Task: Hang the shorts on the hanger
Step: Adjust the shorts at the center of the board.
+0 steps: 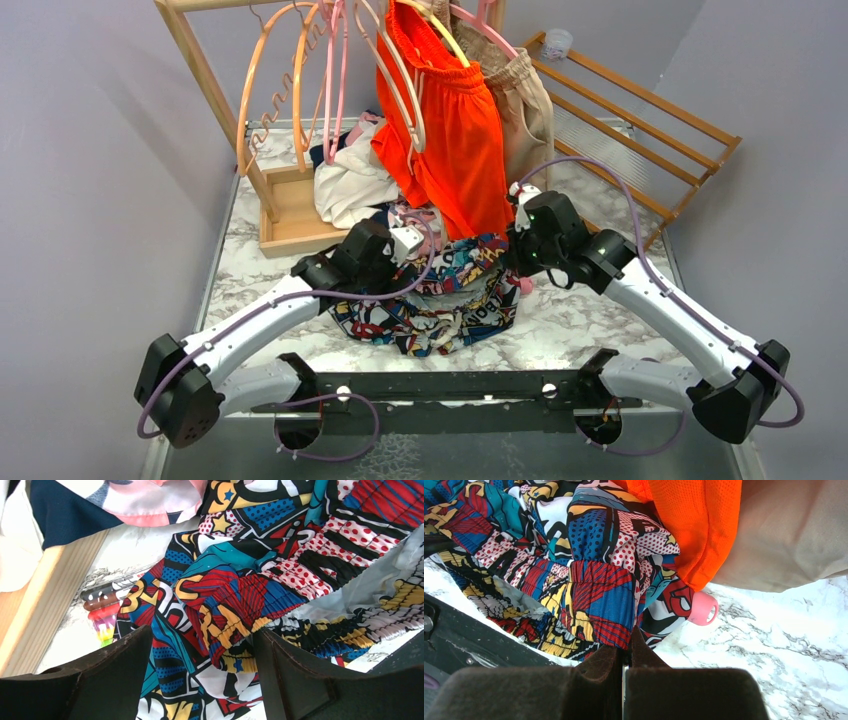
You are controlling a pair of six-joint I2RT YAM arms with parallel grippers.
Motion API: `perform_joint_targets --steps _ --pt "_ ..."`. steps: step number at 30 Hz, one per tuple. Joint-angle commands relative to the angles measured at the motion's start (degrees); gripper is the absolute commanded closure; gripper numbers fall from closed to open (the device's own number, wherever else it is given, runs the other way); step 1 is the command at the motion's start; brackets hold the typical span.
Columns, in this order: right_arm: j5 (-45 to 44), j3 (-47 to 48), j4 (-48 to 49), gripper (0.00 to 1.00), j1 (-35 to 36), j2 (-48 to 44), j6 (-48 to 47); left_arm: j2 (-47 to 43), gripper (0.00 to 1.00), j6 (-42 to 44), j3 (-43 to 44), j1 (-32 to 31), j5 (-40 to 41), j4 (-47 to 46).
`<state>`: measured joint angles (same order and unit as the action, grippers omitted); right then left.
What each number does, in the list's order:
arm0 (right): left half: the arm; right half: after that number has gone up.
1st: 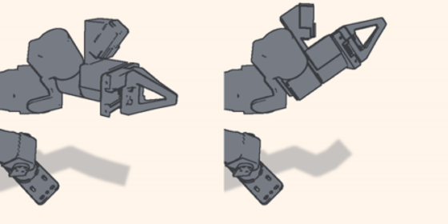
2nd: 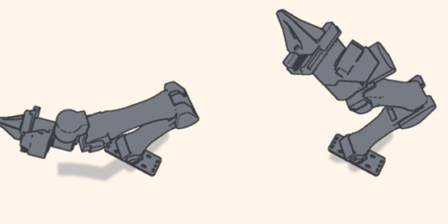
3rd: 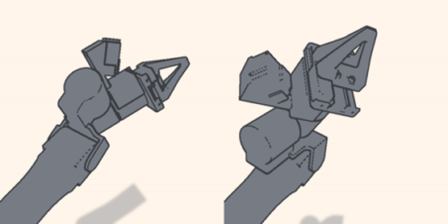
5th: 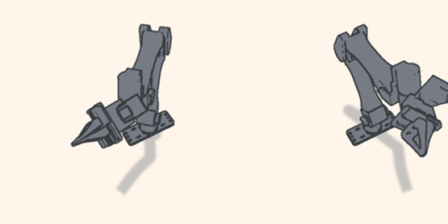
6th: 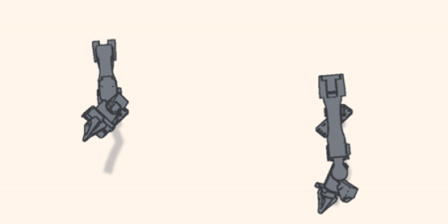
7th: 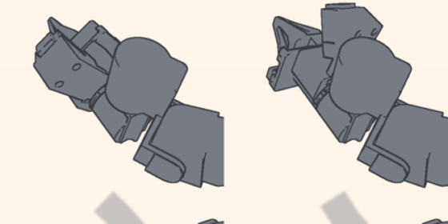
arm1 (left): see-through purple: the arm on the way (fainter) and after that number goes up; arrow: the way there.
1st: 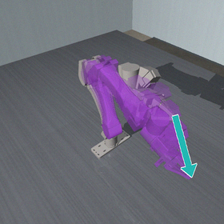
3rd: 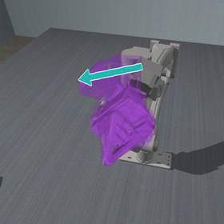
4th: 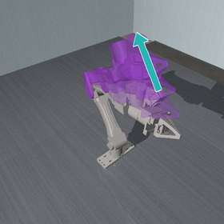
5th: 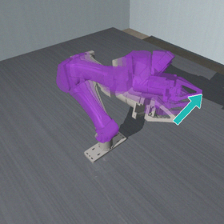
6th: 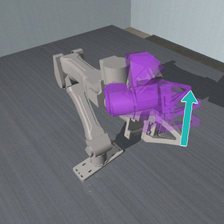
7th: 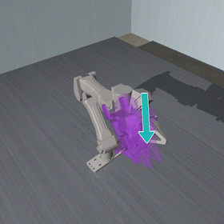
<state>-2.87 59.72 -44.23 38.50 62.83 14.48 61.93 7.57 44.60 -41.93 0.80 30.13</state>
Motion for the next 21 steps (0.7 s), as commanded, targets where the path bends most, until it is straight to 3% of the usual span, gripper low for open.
perform_joint_targets --steps 1,5,9,15,17,21 --pt "1.28 -0.13 0.72 0.99 -0.36 -1.71 -0.69 2.02 0.25 0.61 2.23 0.18 1.72 -0.25" --pt "2.22 0.51 0.64 0.99 -0.36 -2.36 -0.32 5.04 0.31 0.55 2.96 0.38 2.17 0.08" --pt "3.73 0.21 0.82 0.99 -0.36 -3.32 0.16 5.78 0.57 0.49 3.22 0.36 2.6 0.25" --pt "5.93 -0.88 2.04 0.99 -0.36 -4.23 1.14 -0.63 0.86 -0.99 2.17 0.36 3.59 -0.61" --pt "6.32 -0.46 2.31 0.99 -0.36 -4.13 1.38 -3.18 1.0 -2.28 2.71 0.36 4.17 -0.55" --pt "7.2 2.46 1.72 0.99 -0.36 -4.25 0.15 -9.63 1.0 -8.69 6.58 0.36 7.72 1.2"
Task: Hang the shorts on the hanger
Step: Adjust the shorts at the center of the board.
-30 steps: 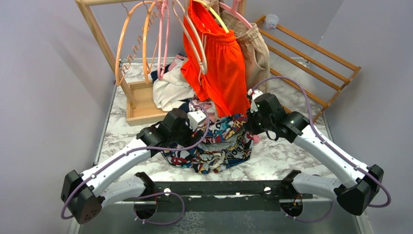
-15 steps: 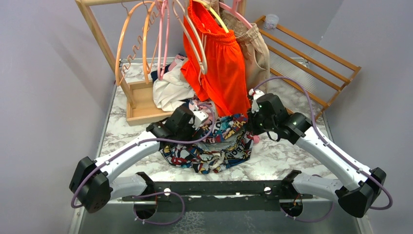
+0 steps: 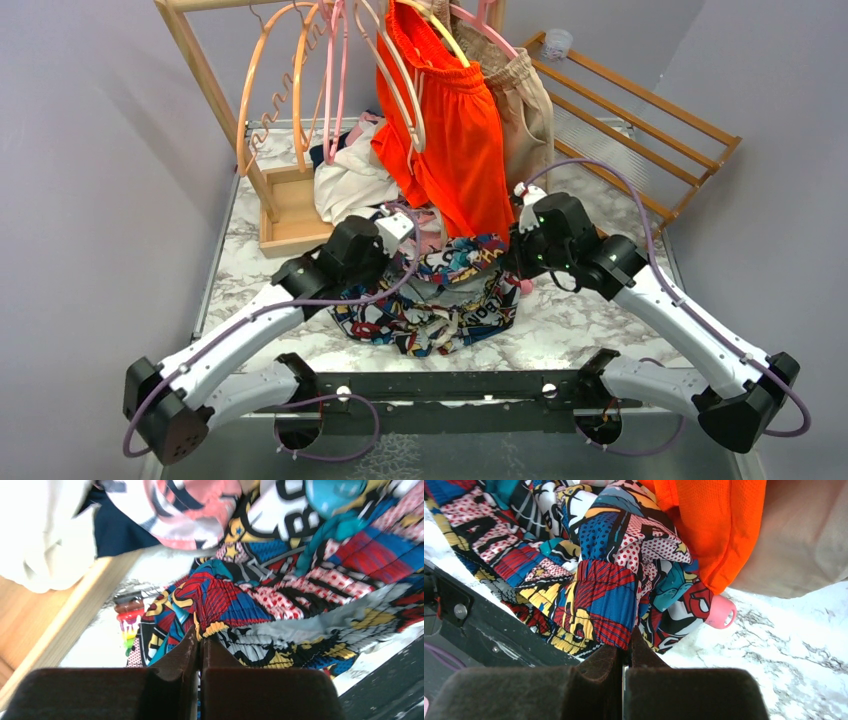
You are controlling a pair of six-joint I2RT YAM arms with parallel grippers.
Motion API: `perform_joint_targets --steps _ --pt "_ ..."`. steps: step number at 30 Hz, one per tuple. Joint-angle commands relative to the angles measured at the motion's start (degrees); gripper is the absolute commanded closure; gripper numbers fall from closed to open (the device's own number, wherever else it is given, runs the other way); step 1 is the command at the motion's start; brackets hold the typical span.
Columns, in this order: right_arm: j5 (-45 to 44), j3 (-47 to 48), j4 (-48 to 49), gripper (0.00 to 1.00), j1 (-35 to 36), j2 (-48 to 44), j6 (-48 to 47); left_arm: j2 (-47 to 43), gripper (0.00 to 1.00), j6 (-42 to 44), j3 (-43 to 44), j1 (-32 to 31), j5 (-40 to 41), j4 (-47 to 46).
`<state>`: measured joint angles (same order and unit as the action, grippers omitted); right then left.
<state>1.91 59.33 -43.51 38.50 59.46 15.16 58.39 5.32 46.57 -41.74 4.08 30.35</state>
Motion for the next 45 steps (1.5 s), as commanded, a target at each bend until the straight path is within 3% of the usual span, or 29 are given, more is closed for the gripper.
perform_joint_targets --steps 1,8,16,21,24,27,29,32,36,38,42,45 --pt "2.25 4.07 0.18 0.99 -0.36 -0.73 -0.94 -7.98 1.0 -8.18 6.09 0.16 5.37 1.36" --pt "-4.26 11.86 -5.04 0.99 -0.36 0.62 -0.53 -17.84 1.0 -17.0 15.17 0.16 5.76 1.84" --pt "-11.32 19.47 -9.08 0.99 -0.36 2.24 -0.69 -21.63 1.0 -20.55 23.68 0.16 1.65 0.3" --pt "-0.38 35.31 -9.31 0.99 -0.31 5.21 -5.38 -20.67 1.0 -22.15 29.84 0.17 2.25 -11.16" --pt "9.97 49.35 -8.37 0.99 0.97 7.41 -5.3 -17.62 1.0 -21.35 37.14 0.16 -7.32 -20.54" --pt "21.74 56.32 -2.28 0.99 1.05 6.27 -3.3 -15.29 1.0 -22.09 43.68 0.17 -17.25 -28.43" --pt "25.49 57.53 1.7 0.99 1.05 4.74 -2.07 -15.37 1.0 -23.04 45.3 0.16 -21.94 -32.48" --pt "21.33 58.82 0.02 0.99 1.05 4.35 -0.96 -18.5 1.0 -23.36 41.74 0.2 -24.62 -38.38" --pt "11.73 57.22 -5.72 0.99 1.03 5.48 -2.13 -22.81 1.0 -22.59 35.12 0.34 -19.91 -41.57" --pt "11.49 56.55 -5.71 0.99 1.05 5.57 -3.05 -22.7 1.0 -21.92 35.5 0.34 -18.14 -40.1" --pt "25.29 61.24 0.53 0.99 1.29 4.87 -3.15 -19.2 1.0 -22.65 41.74 0.34 -21.92 -39.54" --pt "36.3 60.22 12.38 0.99 1.32 1.18 0.68 -17.07 1.0 -24.57 45.99 0.34 -25.58 -41.94"
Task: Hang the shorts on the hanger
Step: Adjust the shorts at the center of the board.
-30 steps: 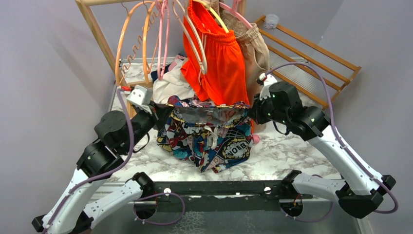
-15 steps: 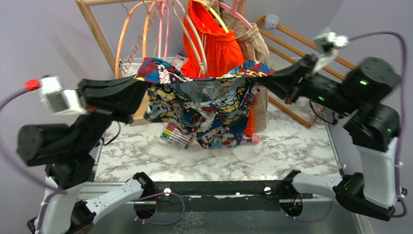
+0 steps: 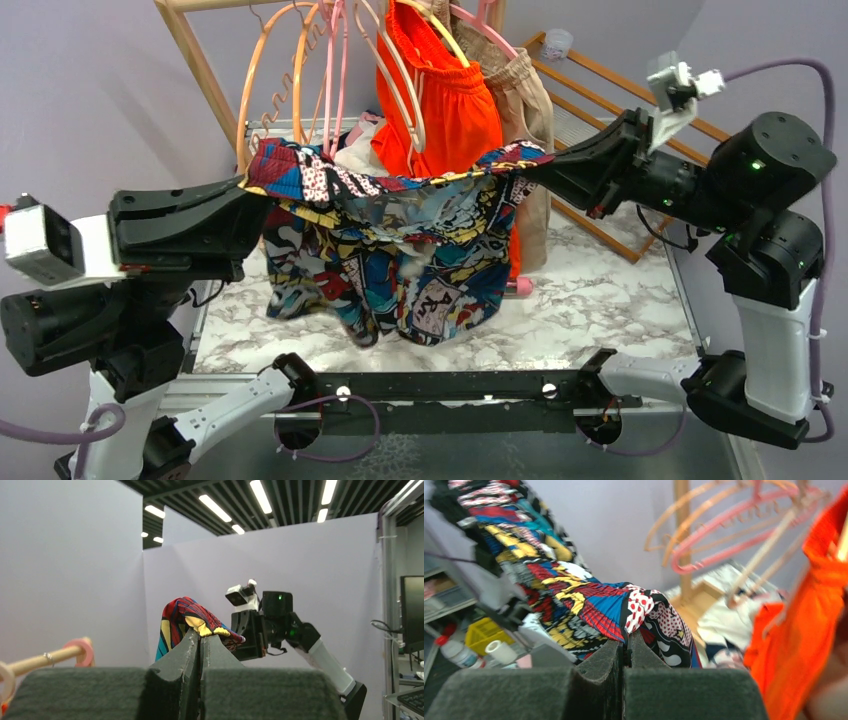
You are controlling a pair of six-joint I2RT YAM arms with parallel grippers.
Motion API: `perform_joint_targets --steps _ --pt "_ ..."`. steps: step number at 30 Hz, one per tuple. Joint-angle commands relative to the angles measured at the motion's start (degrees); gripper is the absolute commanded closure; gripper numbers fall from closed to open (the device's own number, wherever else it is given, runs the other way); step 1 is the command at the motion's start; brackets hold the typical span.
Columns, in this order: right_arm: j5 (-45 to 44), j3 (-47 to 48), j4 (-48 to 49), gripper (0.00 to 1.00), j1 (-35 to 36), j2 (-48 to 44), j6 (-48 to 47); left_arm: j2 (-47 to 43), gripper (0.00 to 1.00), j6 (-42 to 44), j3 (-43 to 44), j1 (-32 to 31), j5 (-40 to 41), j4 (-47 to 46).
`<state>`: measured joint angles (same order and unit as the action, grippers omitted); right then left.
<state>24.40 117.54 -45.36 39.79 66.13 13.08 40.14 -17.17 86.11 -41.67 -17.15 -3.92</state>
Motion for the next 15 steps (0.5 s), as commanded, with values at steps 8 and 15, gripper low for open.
perform_joint_targets --steps 8,15 --pt "-13.86 -13.16 8.83 0.99 0.02 -6.43 5.98 -4.2 1.0 0.73 -7.13 0.27 10.28 0.75" --pt "-19.26 -1.72 4.13 0.99 0.02 -3.58 0.63 -1.51 1.0 3.62 -1.35 0.27 14.28 6.7"
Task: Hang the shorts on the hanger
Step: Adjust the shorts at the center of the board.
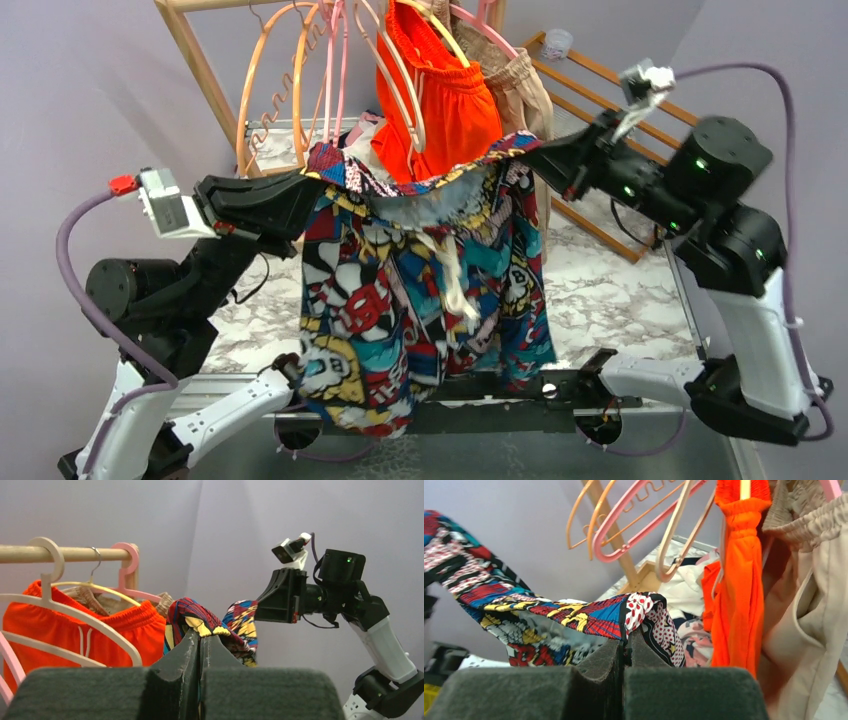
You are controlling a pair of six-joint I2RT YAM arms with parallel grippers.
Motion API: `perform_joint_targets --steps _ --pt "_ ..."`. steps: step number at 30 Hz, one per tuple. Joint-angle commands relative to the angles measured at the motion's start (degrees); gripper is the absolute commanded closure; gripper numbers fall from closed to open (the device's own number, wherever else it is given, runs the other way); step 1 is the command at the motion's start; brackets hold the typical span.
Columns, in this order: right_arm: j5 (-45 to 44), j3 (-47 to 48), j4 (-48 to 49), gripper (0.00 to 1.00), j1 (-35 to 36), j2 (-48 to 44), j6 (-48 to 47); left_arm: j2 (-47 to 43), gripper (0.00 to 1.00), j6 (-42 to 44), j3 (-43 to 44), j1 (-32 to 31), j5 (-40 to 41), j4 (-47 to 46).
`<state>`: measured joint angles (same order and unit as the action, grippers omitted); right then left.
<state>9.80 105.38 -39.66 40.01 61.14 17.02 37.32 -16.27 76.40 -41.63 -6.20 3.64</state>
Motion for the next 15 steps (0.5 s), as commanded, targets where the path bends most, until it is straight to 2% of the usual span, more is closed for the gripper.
perform_joint_targets --steps 1,3,5,10,15 --pt "-0.36 14.3 -0.23 0.99 -0.17 1.39 -3.93 2.19 1.0 2.75 10.86 0.23 1.18 -2.02" --pt "7.85 18.48 5.67 0.99 -0.22 0.16 -3.76 3.56 1.0 1.59 14.85 0.23 -4.12 -5.0" --pt "11.76 19.32 9.33 0.99 -0.22 -1.6 -2.71 3.71 1.0 -0.06 16.02 0.22 -8.03 -8.35" --pt "12.11 16.34 9.53 0.99 -0.18 -3.56 -3.12 2.2 1.0 -2.46 13.88 0.23 -10.47 -11.52" --pt "21.52 15.07 8.53 0.99 -0.19 -4.11 -4.4 1.43 1.0 -3.53 12.6 0.23 -11.65 -11.26"
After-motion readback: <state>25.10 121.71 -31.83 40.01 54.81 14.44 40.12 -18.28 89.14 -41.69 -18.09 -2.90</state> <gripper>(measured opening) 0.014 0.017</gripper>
